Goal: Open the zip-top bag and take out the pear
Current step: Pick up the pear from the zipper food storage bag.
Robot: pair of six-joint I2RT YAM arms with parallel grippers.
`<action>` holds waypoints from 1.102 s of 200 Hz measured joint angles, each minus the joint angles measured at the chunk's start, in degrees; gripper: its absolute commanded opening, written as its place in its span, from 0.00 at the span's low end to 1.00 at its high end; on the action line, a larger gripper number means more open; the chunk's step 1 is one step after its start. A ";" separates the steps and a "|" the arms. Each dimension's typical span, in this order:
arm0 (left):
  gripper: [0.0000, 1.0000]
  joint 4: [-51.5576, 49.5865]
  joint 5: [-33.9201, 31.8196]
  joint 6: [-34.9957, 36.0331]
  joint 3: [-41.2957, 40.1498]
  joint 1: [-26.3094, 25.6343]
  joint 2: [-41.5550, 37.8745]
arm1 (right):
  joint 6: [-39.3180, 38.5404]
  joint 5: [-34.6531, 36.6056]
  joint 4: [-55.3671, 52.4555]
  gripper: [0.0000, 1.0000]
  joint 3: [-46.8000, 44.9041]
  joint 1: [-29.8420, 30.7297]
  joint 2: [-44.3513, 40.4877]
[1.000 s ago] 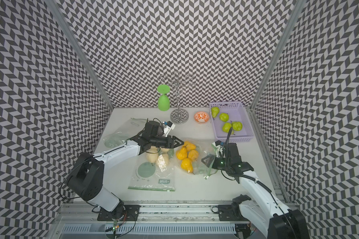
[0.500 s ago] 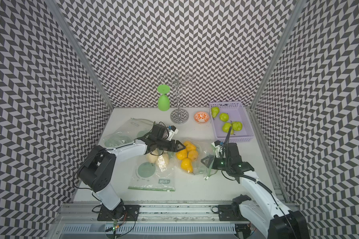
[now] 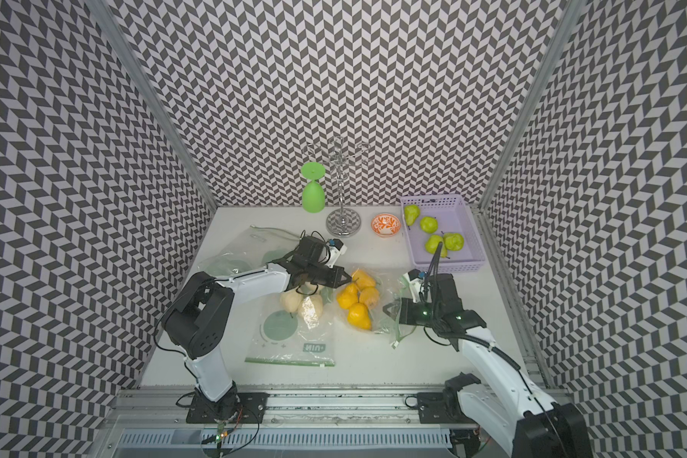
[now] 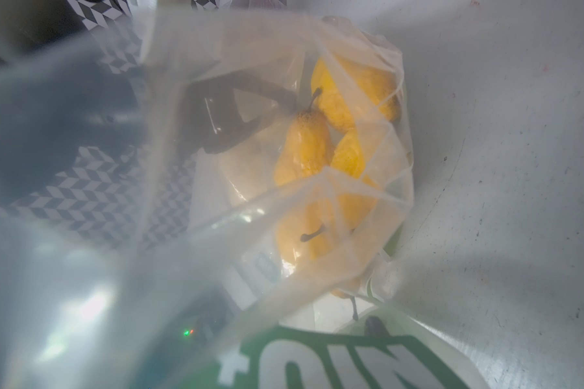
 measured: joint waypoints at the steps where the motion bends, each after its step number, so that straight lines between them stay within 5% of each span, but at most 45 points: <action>1: 0.00 -0.02 0.02 -0.02 0.00 0.00 0.00 | 0.00 0.00 0.00 0.43 0.00 -0.02 0.00; 106: 0.00 1.01 8.31 -6.60 -2.43 -1.07 -17.86 | -0.20 -5.66 4.09 0.50 -0.79 -2.14 4.52; 220: 0.00 10.64 10.84 -13.68 -16.79 -0.02 -17.99 | 3.21 -12.90 13.57 0.58 -5.44 1.75 8.92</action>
